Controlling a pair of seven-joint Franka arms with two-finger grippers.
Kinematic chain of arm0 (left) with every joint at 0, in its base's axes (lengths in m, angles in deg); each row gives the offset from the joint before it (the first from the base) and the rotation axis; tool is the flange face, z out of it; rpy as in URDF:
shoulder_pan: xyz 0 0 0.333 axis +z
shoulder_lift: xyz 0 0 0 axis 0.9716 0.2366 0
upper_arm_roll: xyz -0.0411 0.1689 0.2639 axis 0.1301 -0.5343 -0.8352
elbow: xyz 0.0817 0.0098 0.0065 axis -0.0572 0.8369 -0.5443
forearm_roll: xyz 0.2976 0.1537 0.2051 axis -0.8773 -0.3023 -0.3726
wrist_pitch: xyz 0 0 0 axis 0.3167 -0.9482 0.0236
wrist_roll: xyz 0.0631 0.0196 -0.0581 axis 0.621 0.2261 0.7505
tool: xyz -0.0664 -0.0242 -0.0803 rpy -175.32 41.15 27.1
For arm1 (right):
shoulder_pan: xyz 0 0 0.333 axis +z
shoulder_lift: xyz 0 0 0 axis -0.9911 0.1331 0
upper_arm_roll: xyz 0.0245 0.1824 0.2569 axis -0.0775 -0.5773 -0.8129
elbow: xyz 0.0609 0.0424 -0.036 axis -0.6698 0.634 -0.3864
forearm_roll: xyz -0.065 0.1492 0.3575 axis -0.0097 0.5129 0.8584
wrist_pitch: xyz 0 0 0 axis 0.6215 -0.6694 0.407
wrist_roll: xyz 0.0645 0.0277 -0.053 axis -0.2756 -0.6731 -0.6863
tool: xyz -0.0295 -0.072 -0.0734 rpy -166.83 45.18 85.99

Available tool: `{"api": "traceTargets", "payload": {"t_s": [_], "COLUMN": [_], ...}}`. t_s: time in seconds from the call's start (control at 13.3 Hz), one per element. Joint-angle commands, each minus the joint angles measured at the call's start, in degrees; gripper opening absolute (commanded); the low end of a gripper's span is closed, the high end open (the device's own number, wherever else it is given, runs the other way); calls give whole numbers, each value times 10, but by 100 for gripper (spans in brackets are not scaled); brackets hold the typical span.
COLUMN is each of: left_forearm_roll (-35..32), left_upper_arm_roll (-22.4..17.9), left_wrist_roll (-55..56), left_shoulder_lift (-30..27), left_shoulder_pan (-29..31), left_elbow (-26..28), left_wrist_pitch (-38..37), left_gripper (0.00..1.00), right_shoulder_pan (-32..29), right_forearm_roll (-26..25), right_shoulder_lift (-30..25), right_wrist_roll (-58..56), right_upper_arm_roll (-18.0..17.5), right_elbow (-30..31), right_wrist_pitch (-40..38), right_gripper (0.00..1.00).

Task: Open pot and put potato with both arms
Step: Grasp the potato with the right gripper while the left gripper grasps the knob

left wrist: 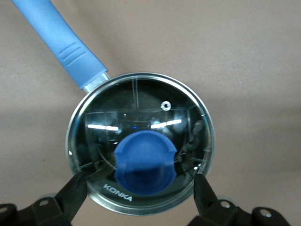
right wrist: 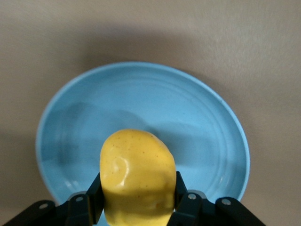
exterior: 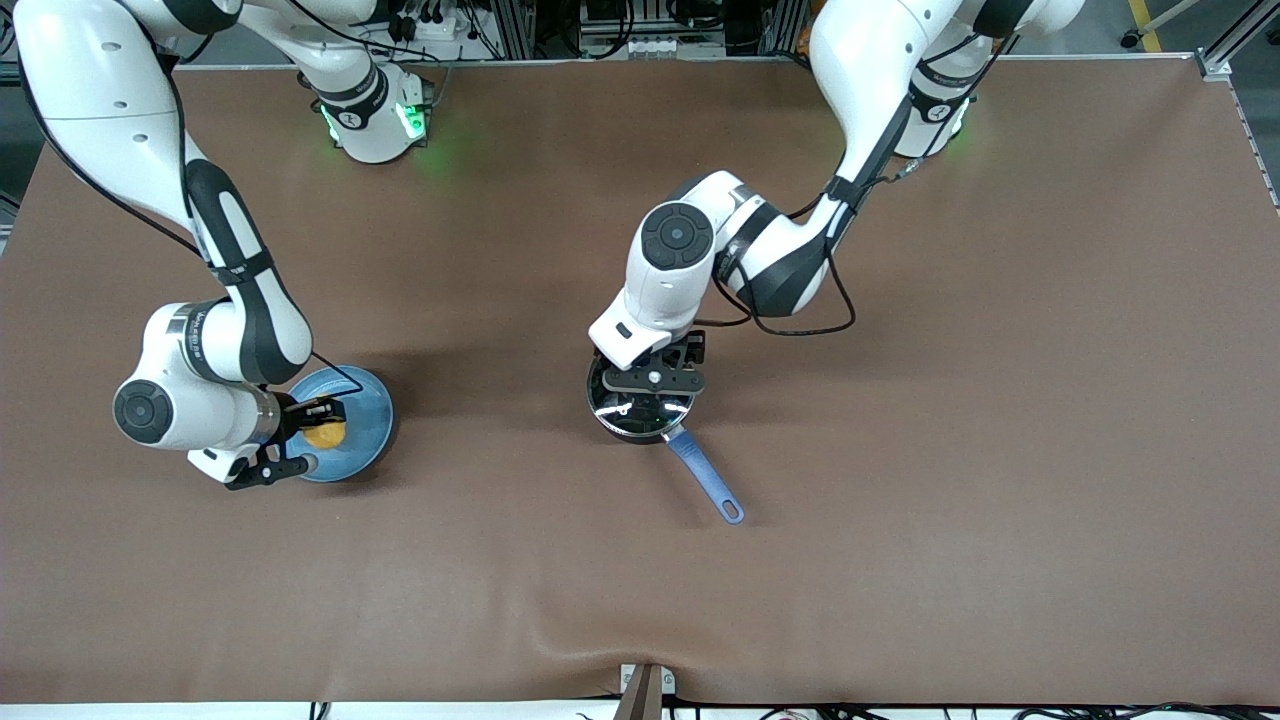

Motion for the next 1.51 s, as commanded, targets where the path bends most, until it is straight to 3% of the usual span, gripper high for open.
{"api": "traceTargets", "payload": {"t_s": [0.0,0.6,0.68,0.9,0.98,1.13,1.2,1.43], "left_forearm_roll": [2,-18,-18,-18,-18,-17,-17,-13], "left_upper_arm_roll": [-14,-15,-15,-14,-14,-14,-14,-13], "left_wrist_roll": [21,32,32,32,32,34,34,33], "left_shoulder_lift": [11,31,32,34,33,32,29,3], "left_shoulder_pan": [-13,-14,-13,-13,-13,-13,-13,-9], "left_elbow": [-14,-13,-13,-13,-13,-13,-13,-14], "left_wrist_pitch": [17,33,33,33,33,33,33,26], "left_gripper": [100,100,95,70,55,9,0,0], "right_shoulder_pan": [5,47,51,72,80,90,94,113], "right_forearm_roll": [8,8,8,8,8,9,9,9], "right_shoulder_lift": [-21,-52,-58,-76,-81,-84,-85,-97], "right_wrist_roll": [2,70,80,122,138,162,168,203], "right_upper_arm_roll": [2,2,2,1,1,0,0,0], "right_elbow": [-41,-63,-63,-62,-63,-62,-62,-61], "right_wrist_pitch": [-64,-93,-94,-106,-109,-109,-110,-123], "right_gripper": [5,5,5,4,4,4,4,4]}}
